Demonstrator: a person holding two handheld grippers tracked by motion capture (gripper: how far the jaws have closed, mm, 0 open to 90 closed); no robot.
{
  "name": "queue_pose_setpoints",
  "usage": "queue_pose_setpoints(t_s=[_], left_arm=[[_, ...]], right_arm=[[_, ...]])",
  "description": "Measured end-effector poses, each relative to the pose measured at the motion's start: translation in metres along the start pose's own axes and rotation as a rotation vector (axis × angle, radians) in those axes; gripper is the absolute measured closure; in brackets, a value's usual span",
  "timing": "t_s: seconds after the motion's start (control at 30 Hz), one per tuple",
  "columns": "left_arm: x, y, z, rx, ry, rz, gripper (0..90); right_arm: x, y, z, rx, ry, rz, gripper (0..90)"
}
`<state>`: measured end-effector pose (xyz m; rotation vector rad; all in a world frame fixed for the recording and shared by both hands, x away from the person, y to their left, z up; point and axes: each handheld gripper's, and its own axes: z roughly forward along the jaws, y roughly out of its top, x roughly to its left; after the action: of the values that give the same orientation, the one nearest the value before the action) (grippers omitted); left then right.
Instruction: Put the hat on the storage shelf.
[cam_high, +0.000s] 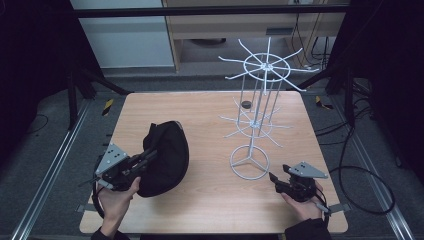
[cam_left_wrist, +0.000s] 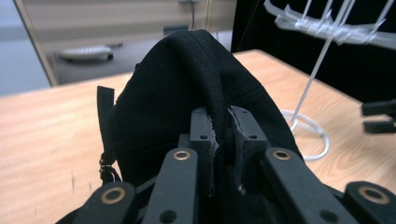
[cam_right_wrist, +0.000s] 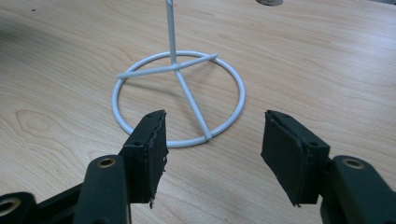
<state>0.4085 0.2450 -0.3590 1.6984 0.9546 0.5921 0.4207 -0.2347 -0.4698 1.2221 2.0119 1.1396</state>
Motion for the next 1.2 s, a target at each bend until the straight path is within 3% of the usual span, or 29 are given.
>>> queue_pose_setpoints(t_s=[0.3, 0.77, 1.2], left_arm=[[-0.011, 0.026, -0.019, -0.136, -0.055, 0.030, 79.6], [-0.035, 0.071, -0.017, -0.292, -0.148, 0.041, 79.6], [-0.050, 0.120, -0.026, -0.288, -0.197, 0.125, 79.6]], right_arm=[[-0.001, -0.001, 0.000, -0.002, -0.007, 0.001, 39.5], [-0.003, -0.002, 0.000, -0.003, -0.015, -0.003, 39.2], [-0.003, -0.002, -0.001, -0.002, -0.012, 0.004, 38.8]])
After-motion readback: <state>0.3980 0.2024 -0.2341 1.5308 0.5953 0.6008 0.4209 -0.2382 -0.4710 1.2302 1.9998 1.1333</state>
